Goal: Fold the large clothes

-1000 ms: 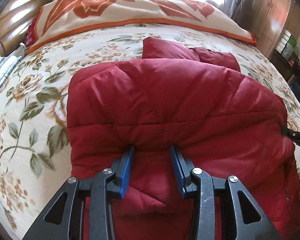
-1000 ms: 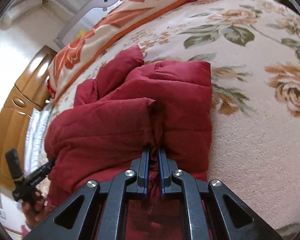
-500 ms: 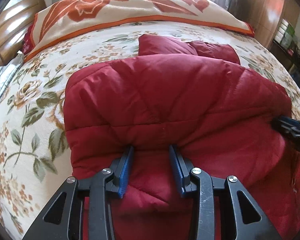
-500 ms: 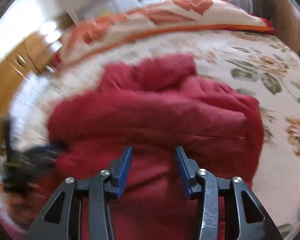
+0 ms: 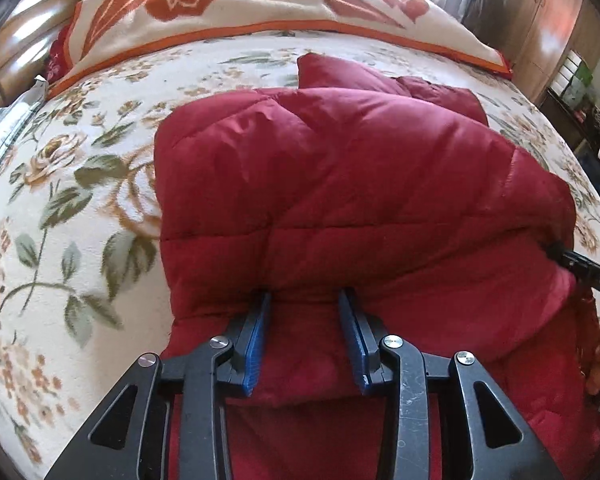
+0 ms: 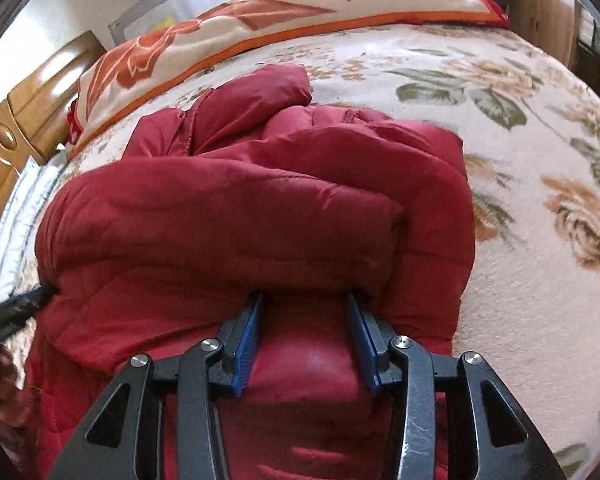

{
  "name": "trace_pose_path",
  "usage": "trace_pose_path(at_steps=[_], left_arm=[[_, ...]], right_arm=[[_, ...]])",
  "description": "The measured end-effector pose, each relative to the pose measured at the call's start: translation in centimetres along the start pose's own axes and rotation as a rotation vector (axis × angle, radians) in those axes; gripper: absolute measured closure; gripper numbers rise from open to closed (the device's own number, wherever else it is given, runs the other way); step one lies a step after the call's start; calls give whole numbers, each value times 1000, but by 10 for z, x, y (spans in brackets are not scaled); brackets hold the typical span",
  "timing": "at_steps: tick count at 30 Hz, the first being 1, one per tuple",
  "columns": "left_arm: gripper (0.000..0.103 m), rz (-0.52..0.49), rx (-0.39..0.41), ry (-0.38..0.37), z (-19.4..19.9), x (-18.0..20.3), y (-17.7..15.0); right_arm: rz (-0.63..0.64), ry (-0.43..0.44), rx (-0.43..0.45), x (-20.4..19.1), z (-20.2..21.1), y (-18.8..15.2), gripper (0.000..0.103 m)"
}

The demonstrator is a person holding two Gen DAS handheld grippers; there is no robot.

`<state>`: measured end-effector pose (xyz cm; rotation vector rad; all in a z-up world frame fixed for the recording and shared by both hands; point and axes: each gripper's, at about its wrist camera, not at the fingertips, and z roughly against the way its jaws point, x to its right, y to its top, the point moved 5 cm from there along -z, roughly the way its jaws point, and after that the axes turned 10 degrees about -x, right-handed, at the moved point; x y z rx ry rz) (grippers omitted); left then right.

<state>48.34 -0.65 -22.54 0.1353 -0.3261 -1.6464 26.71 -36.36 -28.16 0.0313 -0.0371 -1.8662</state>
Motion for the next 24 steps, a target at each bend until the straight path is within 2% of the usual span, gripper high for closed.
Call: trace_pose_path(at_steps=[4, 6, 8, 10, 12, 16, 20, 24], left_arm=[[67, -1, -10, 13, -1, 1, 2], [67, -4, -7, 15, -1, 1, 0], [66, -4, -7, 19, -2, 2, 3], [66, -10, -5, 30, -1, 2, 3], [66, -16, -4, 43, 0, 5, 2], [66, 0, 15, 52, 17, 6, -4], [66, 33, 23, 62, 40, 0, -24], [67, 67, 36, 53, 64, -9, -51]], right_arm=[[-26, -19, 6, -5, 19, -1, 62], [8, -43, 93, -19, 48, -2, 58], [50, -47, 120, -31, 58, -2, 58], [65, -36, 57, -35, 45, -1, 60], [61, -78, -31, -24, 15, -5, 60], [19, 4, -19, -3, 4, -9, 59], [29, -10, -29, -7, 6, -6, 59], [-8, 40, 2, -4, 25, -9, 56]])
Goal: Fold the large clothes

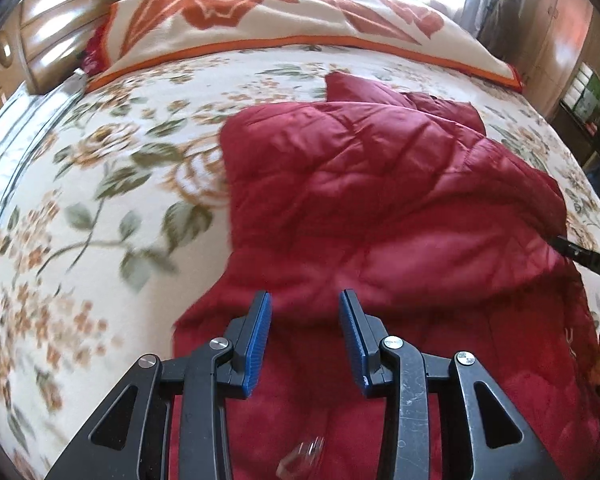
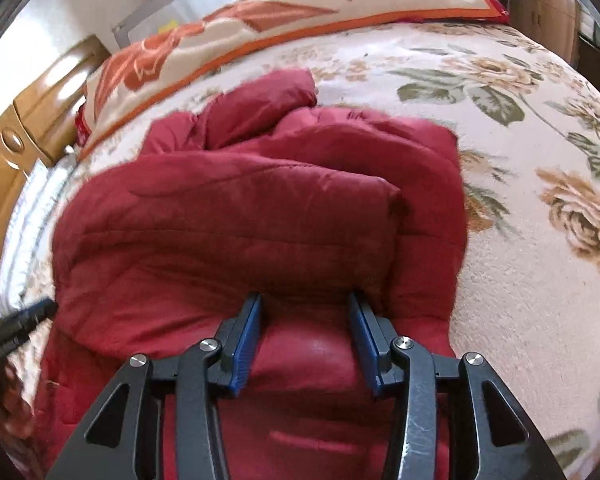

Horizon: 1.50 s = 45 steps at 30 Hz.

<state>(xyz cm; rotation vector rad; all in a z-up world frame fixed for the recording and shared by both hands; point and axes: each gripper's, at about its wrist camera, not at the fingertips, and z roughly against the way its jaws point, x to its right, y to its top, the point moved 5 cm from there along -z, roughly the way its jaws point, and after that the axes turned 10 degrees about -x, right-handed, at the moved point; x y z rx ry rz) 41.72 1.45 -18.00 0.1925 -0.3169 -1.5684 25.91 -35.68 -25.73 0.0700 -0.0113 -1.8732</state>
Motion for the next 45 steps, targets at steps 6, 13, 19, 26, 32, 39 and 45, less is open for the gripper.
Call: trace_pose_path(at_steps=[6, 13, 19, 26, 32, 39, 45], left_arm=[[67, 34, 0, 5, 29, -18, -40], [67, 63, -19, -26, 49, -32, -86], [66, 93, -45, -44, 57, -46, -117], [58, 122, -50, -63, 69, -61, -143], [41, 124, -67, -121, 75, -66, -163], [31, 117, -100, -156, 74, -71, -182], [27, 137, -124, -199, 70, -79, -193]], right_arm=[[-6, 77, 32, -3, 40, -24, 54], [-48, 137, 25, 5, 68, -74, 52], [-45, 153, 9, 11, 88, -118, 43], [-88, 152, 6, 31, 114, -164, 36], [-137, 138, -1, 55, 127, -196, 34], [-182, 114, -36, 83, 128, -225, 32], [-208, 156, -82, 92, 120, -243, 32]])
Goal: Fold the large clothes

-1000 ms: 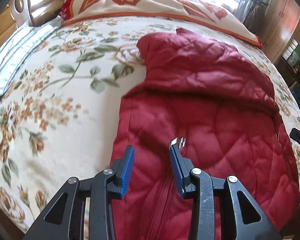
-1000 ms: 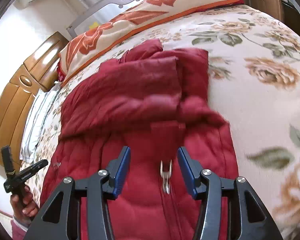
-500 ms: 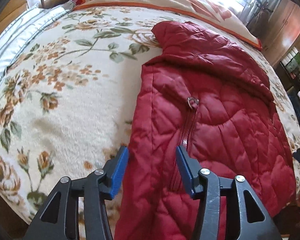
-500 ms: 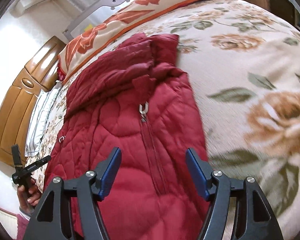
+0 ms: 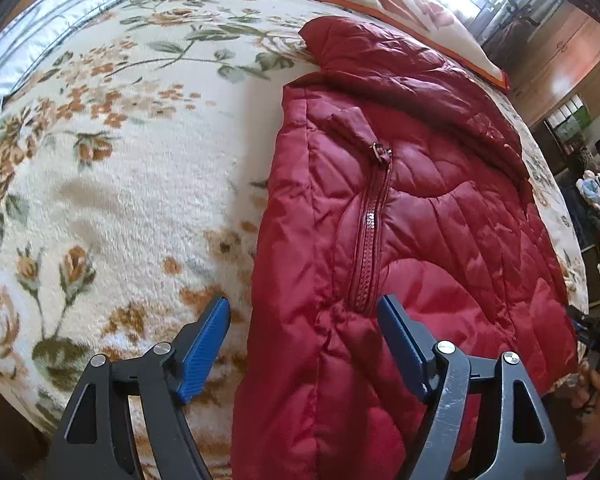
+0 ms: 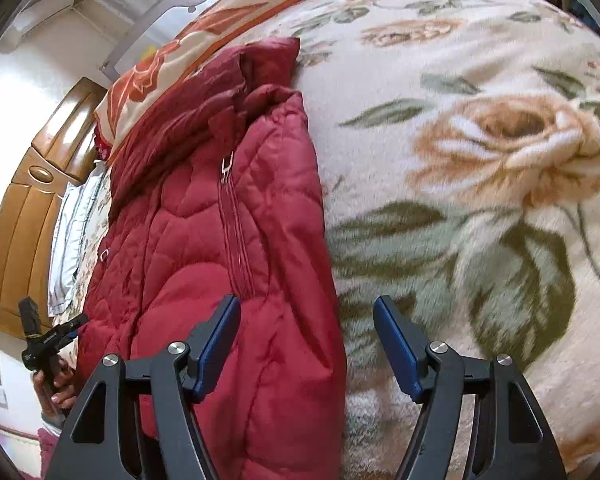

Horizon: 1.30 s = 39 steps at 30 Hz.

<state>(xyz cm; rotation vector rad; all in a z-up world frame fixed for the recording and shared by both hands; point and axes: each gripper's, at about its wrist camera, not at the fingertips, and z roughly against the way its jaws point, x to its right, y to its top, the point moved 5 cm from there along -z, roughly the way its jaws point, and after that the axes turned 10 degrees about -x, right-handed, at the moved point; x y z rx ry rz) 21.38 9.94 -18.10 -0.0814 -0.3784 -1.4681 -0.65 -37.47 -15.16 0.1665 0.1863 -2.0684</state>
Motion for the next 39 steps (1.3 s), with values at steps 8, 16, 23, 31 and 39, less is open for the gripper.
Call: trace_pose_path(at_steps=[8, 16, 23, 31, 39], left_arm=[[25, 2, -28, -33, -7, -7, -12], [25, -6, -55, -92, -14, -5, -23], [24, -58, -95, -149, -23, 4, -30], [28, -128, -119, -182, -36, 22, -32], [82, -201, -59, -185, -26, 43, -37]], right_arm=[[19, 38, -51, -8, -12, -18, 32], [17, 70, -58, -8, -11, -25, 32], [76, 141, -122, -14, -18, -39, 31], [101, 233, -181, -16, -28, -40, 34], [121, 321, -174, -24, -30, -49, 73]])
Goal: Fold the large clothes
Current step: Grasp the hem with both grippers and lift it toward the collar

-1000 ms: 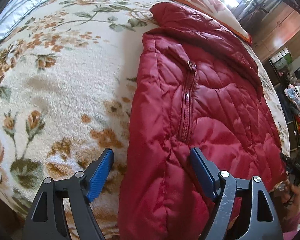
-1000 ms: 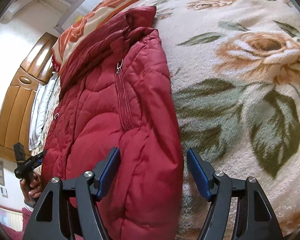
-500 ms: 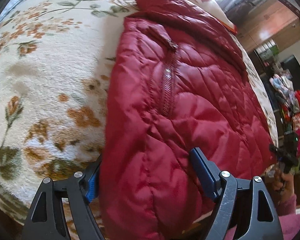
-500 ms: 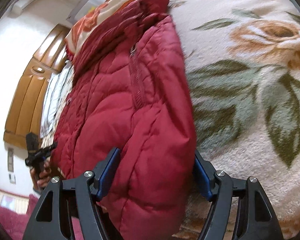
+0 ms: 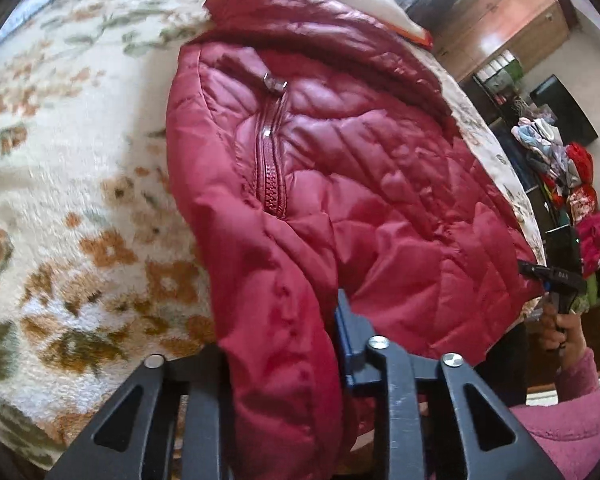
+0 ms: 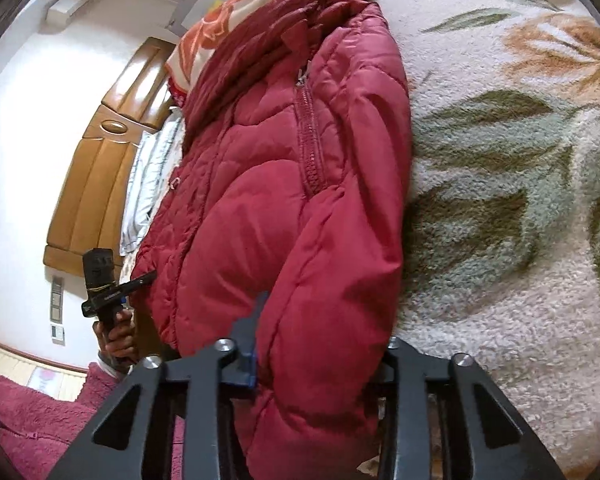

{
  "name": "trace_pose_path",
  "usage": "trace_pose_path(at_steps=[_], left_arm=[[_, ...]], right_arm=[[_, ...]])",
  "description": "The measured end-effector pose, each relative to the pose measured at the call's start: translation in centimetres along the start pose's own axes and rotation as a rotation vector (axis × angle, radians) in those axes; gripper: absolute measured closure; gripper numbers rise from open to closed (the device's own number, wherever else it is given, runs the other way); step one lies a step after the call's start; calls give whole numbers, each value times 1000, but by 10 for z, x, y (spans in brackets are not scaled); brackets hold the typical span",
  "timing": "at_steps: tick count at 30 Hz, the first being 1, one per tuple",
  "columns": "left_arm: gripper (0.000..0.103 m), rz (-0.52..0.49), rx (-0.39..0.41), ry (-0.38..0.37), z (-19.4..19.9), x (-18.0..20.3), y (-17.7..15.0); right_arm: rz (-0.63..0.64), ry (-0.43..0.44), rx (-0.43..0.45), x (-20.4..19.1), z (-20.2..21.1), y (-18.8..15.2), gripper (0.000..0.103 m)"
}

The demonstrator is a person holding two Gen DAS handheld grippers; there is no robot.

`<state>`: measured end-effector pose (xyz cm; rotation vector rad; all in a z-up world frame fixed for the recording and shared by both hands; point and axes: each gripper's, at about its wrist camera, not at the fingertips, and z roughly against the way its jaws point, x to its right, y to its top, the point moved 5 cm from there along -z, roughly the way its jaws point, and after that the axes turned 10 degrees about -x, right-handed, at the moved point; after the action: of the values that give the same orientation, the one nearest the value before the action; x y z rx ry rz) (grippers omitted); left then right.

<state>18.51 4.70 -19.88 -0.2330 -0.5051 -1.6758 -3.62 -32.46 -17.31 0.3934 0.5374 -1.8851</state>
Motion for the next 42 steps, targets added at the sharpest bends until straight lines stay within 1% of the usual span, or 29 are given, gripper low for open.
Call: trace_pose_path(at_steps=[4, 7, 11, 15, 19, 27, 32, 37, 42], left_arm=[[85, -46, 41, -1, 17, 13, -6], [86, -100, 63, -3, 31, 29, -14], [86, -133, 105, -40, 52, 43, -18], [87, -130, 161, -56, 79, 39, -13], [88, -132, 208, -65, 98, 34, -7], [88, -157, 307, -70, 122, 40, 23], [88, -138, 368, -83, 131, 36, 53], [87, -91, 380, -90, 125, 30, 88], [87, -36, 387, -69, 113, 26, 134]], right_arm=[[0, 58, 34, -3, 6, -1, 78], [8, 110, 55, -6, 14, -5, 79], [42, 177, 87, -14, 30, -11, 80], [100, 249, 136, -32, 52, -7, 80], [136, 277, 174, -45, 64, 5, 81], [166, 290, 278, -70, 85, 45, 81], [167, 283, 352, -78, 98, 74, 81], [160, 258, 409, -83, 107, 106, 81], [130, 194, 458, -84, 108, 152, 81]])
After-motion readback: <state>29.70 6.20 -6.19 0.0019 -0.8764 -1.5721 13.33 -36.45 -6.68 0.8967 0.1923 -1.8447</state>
